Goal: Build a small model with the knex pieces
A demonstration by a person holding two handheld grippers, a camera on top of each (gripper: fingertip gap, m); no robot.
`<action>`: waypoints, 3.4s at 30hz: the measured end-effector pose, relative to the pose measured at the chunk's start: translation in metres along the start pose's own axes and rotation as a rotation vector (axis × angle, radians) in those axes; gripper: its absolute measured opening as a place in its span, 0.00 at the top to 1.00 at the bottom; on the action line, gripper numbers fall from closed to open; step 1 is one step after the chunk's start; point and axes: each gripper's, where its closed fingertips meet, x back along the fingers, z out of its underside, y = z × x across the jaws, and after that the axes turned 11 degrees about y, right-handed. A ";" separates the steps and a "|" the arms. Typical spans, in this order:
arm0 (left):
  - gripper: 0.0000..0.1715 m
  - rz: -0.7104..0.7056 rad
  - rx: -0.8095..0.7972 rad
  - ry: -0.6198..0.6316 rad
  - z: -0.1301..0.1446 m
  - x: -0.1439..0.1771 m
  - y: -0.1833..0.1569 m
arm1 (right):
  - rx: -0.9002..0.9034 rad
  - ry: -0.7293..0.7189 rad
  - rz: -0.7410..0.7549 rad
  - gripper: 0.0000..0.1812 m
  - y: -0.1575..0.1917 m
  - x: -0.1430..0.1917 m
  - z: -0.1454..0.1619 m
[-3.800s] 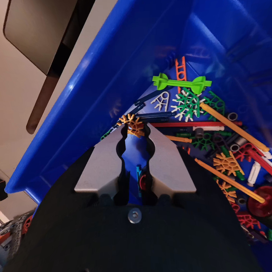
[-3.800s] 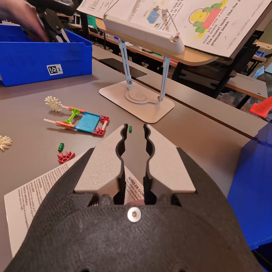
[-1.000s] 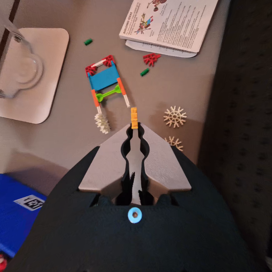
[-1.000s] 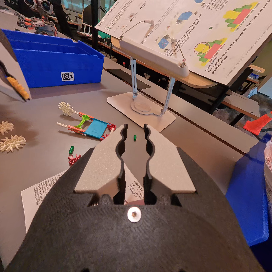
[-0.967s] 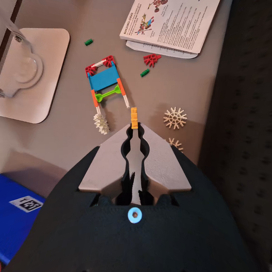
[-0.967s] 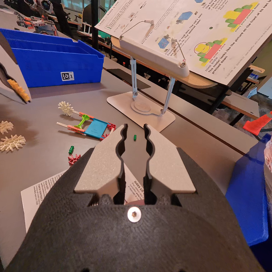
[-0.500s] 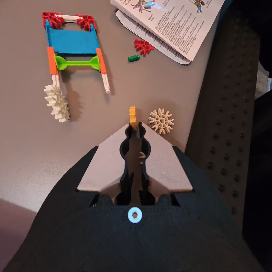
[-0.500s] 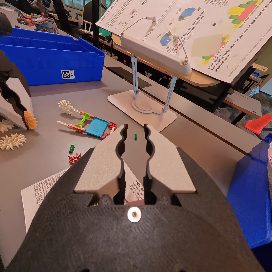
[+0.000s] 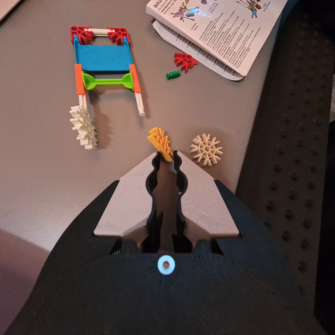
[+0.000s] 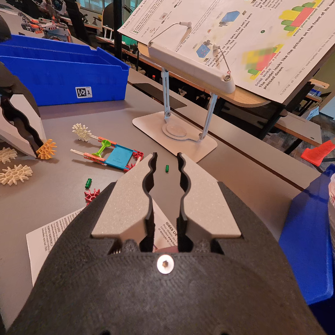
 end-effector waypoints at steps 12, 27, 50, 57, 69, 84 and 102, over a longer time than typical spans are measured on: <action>0.86 -0.052 0.007 0.005 0.005 0.005 0.005 | 0.003 -0.002 0.001 0.88 0.000 0.001 -0.001; 0.83 -0.206 -0.024 -0.074 -0.005 0.019 0.018 | 0.002 0.006 0.000 0.88 0.000 -0.001 0.001; 0.73 -0.534 0.061 -0.061 -0.019 0.019 0.087 | 0.009 0.002 -0.002 0.88 0.002 0.000 0.000; 0.79 -0.527 0.069 -0.064 -0.019 0.016 0.091 | 0.018 -0.001 -0.002 0.88 0.003 0.001 -0.001; 0.93 -0.531 0.066 -0.078 -0.021 0.017 0.094 | 0.023 0.006 -0.003 0.88 0.004 0.000 0.000; 0.97 -0.464 0.025 -0.080 -0.030 0.016 0.085 | 0.029 0.004 -0.006 0.88 0.005 0.001 -0.001; 0.89 -0.594 -0.020 0.012 -0.036 0.015 0.107 | 0.040 -0.012 -0.003 0.88 0.006 0.004 -0.005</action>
